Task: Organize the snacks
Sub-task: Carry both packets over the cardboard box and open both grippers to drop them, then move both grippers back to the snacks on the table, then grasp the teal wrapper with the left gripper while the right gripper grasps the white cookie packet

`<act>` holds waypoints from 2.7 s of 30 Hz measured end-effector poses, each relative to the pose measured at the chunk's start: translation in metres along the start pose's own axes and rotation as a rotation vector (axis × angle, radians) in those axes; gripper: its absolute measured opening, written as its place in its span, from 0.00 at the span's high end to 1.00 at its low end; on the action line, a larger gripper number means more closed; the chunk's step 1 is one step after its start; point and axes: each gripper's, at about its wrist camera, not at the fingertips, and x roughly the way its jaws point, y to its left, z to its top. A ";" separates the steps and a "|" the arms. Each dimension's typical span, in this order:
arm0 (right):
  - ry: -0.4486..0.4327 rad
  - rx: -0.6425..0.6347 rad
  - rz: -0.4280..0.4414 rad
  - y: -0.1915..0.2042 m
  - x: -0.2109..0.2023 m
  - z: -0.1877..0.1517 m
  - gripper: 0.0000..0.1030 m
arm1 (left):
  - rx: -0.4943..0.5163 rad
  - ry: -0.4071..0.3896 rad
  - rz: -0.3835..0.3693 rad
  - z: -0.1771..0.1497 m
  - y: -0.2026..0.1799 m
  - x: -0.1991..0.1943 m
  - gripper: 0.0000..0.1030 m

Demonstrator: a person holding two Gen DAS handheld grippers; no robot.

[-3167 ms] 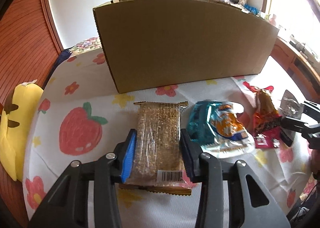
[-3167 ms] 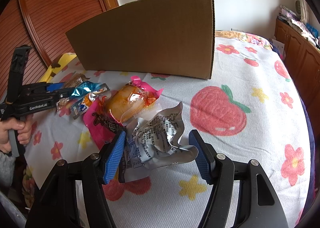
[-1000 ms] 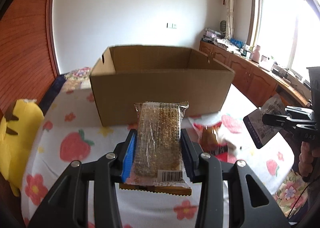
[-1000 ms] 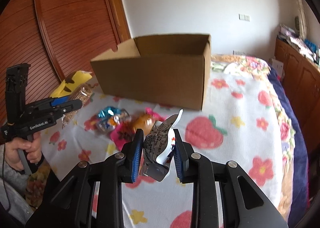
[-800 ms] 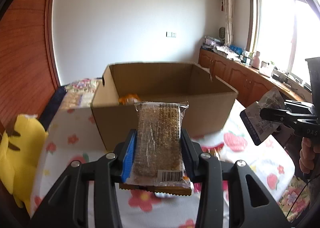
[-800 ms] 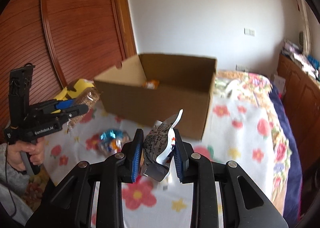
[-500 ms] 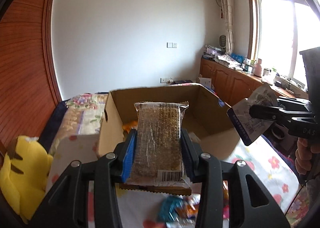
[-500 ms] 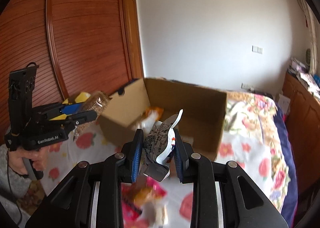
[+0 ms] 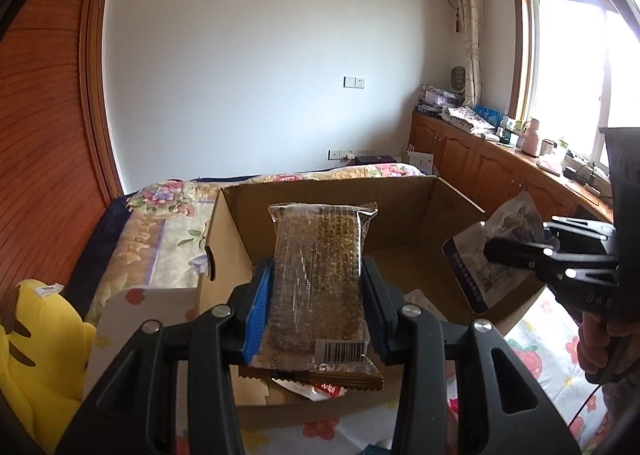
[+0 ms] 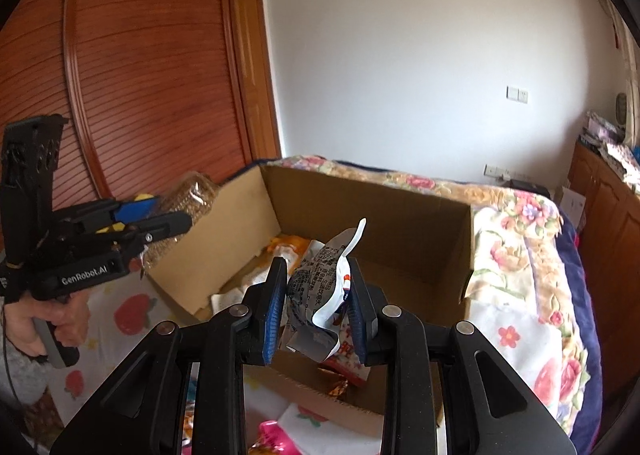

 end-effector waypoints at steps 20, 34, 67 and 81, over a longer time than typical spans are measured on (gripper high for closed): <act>0.022 0.007 0.009 0.006 -0.020 -0.012 0.53 | 0.041 0.010 -0.011 -0.026 -0.023 -0.025 0.40; 0.058 0.017 -0.007 0.033 -0.089 -0.059 0.53 | 0.050 0.043 -0.009 -0.068 -0.038 -0.075 0.40; 0.268 0.112 -0.013 0.018 -0.045 -0.148 0.54 | 0.076 0.251 -0.008 -0.137 -0.055 -0.052 0.40; 0.324 0.095 -0.029 0.013 -0.026 -0.162 0.55 | 0.077 0.332 0.000 -0.141 -0.051 -0.032 0.42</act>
